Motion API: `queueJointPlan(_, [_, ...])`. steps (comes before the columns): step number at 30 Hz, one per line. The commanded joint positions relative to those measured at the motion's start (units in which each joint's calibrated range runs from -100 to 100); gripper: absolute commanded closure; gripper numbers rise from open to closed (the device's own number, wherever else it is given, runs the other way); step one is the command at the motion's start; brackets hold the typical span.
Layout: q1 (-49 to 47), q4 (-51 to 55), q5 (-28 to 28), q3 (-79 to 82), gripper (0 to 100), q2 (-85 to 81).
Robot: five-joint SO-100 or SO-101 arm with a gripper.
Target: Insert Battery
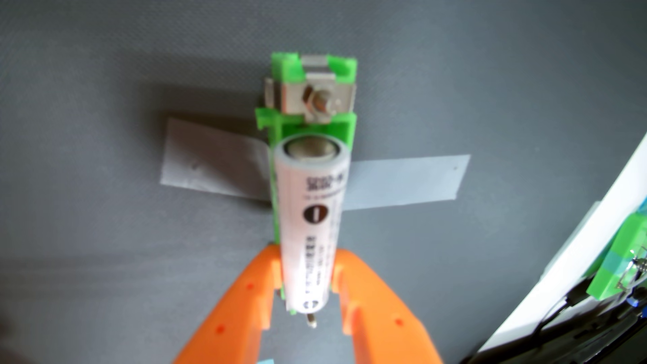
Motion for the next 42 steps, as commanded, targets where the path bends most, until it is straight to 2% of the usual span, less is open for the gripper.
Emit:
queueJointPlan(1, [-0.18, 0.21, -0.27, -1.56, 99, -1.42])
queueJointPlan(26, [-0.30, 0.30, -0.11, -1.56, 98, -1.42])
queueJointPlan(34, [-0.30, 0.30, -0.42, -0.75, 84, -1.42])
queueJointPlan(42, [-0.53, 0.30, -0.42, -1.38, 82, -1.42])
